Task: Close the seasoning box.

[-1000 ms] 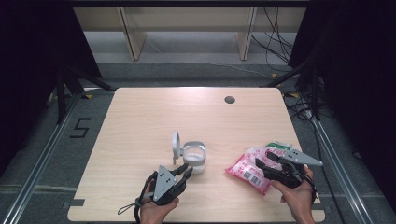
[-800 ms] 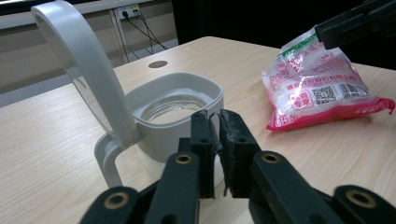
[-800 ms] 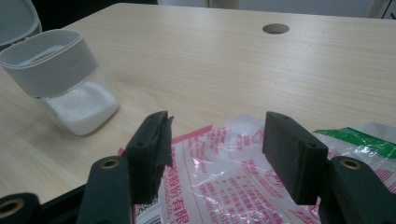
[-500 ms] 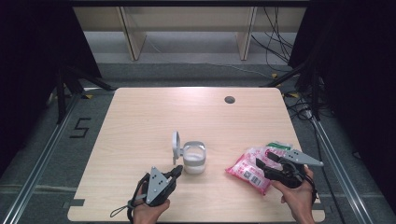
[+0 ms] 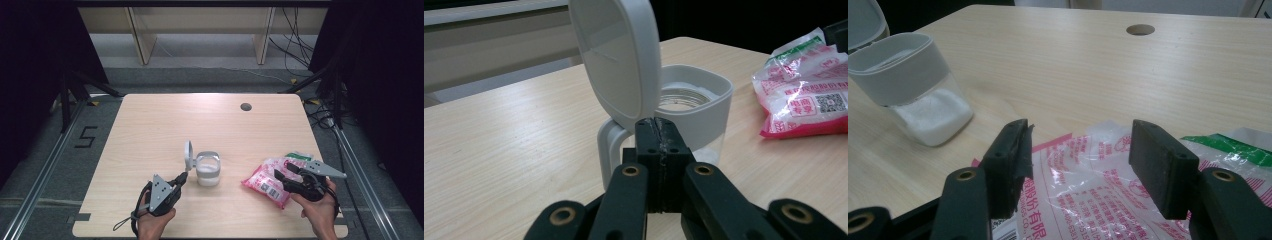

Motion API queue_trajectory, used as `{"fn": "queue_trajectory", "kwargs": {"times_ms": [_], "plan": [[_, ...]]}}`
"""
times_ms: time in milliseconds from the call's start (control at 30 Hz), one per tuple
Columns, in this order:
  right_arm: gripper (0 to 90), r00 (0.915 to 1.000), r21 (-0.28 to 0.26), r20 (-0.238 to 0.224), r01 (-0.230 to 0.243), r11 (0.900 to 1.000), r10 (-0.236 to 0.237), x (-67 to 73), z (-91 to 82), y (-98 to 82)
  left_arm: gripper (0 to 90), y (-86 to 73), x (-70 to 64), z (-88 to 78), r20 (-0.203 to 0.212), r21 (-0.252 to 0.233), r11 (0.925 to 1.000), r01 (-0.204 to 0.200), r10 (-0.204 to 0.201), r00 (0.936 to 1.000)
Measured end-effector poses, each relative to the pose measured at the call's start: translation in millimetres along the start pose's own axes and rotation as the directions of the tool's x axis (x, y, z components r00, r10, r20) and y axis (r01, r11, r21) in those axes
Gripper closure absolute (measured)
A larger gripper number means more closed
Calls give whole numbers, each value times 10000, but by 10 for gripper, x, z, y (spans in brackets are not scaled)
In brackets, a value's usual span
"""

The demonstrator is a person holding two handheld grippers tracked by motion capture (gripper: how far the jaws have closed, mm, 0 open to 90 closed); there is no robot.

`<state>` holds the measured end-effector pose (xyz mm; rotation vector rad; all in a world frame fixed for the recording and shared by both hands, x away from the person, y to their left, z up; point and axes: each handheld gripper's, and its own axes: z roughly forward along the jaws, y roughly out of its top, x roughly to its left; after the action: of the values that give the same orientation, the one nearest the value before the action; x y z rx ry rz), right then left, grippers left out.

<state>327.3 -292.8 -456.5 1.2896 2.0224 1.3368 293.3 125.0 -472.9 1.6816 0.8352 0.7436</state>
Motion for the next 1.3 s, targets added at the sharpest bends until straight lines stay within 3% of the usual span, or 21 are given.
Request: {"fn": "queue_trajectory", "kwargs": {"times_ms": [33, 67, 133, 167, 200, 233, 300, 367, 400, 533, 567, 600, 633, 667, 800, 833, 1067, 1100, 1167, 1300], "plan": [[420, 9998, 13, 15, -222, 9998, 222, 19, -4, -4, 894, 3, 9, -3, -77, 119, 9999, -10, 11, 10000], [420, 10000, 28, 78, -40, 10000, 39, 7, -5, -4, 894, 3, 21, 4, -68, 110, 9999, -10, 10, 10000], [420, 9998, -67, 48, -179, 9998, 179, 16, -2, -12, 894, 4, 54, 18, -112, 111, 9999, 4, -2, 9999], [420, 10000, -75, 47, 60, 10000, -60, -2, 2, -13, 894, 7, 77, 25, -165, 77, 10000, 63, -62, 9998], [420, 9998, 11, 98, -195, 9998, 194, 25, -7, -16, 894, 6, 96, 42, -179, 14, 9999, 136, -135, 9997], [420, 9999, -87, 97, 89, 9999, -88, 6, 2, -13, 894, 14, 109, 44, -232, 84, 9999, 108, -106, 9997], [420, 9998, -48, 90, -194, 9998, 194, 29, -2, -12, 893, 28, 143, 65, -316, 51, 9998, 175, -174, 9994], [420, 10000, -116, 13, -40, 9999, 40, 19, 7, -6, 893, 47, 165, 80, -392, 26, 9997, 250, -248, 9989], [420, 9995, -46, 21, -305, 9995, 305, 40, 2, -5, 893, 55, 180, 85, -369, 41, 9998, 207, -206, 9991], [419, 9999, -129, -114, 12, 9999, -14, 21, 38, 1, 893, 65, 207, 106, -432, 53, 9996, 267, -265, 9987], [419, 10000, -77, -59, 70, 9999, -70, 18, 38, 0, 893, 64, 214, 118, -374, 4, 9997, 233, -233, 9990], [419, 9996, -65, -70, -265, 9996, 265, 52, 40, -6, 893, 71, 221, 115, -402, 132, 9998, 151, -146, 9991], [418, 9998, 56, -78, 159, 9999, -158, 25, 45, -2, 893, 74, 222, 121, -399, 119, 9998, 162, -158, 9991], [418, 9998, 81, -93, -148, 9999, 149, 59, 36, -4, 893, 78, 220, 125, -399, 121, 9998, 180, -175, 9991], [417, 9999, -37, -124, -55, 10000, 55, 81, 67, -10, 893, 107, 230, 144, -369, 68, 9999, 115, -112, 9993], [417, 9997, 46, -152, 201, 9998, -200, 62, 62, -3, 893, 115, 228, 150, -376, 35, 9999, 154, -153, 9992], [416, 9996, 66, -196, 217, 9997, -216, 79, 47, -5, 891, 166, 230, 221, -102, -109, 9999, 71, -72, 9999], [416, 9997, 182, -192, -153, 9997, 156, 105, 36, -8, 891, 170, 223, 222, -144, -14, 9999, 122, -122, 9998], [417, 9995, 0, -207, 217, 9998, -217, 73, 48, -7, 891, 176, 217, 234, -132, -30, 9999, 136, -136, 9998], [416, 9997, -30, -153, 184, 9998, -185, 79, 49, -13, 889, 185, 227, 252, -141, -20, 9999, 103, -103, 9998]]}}
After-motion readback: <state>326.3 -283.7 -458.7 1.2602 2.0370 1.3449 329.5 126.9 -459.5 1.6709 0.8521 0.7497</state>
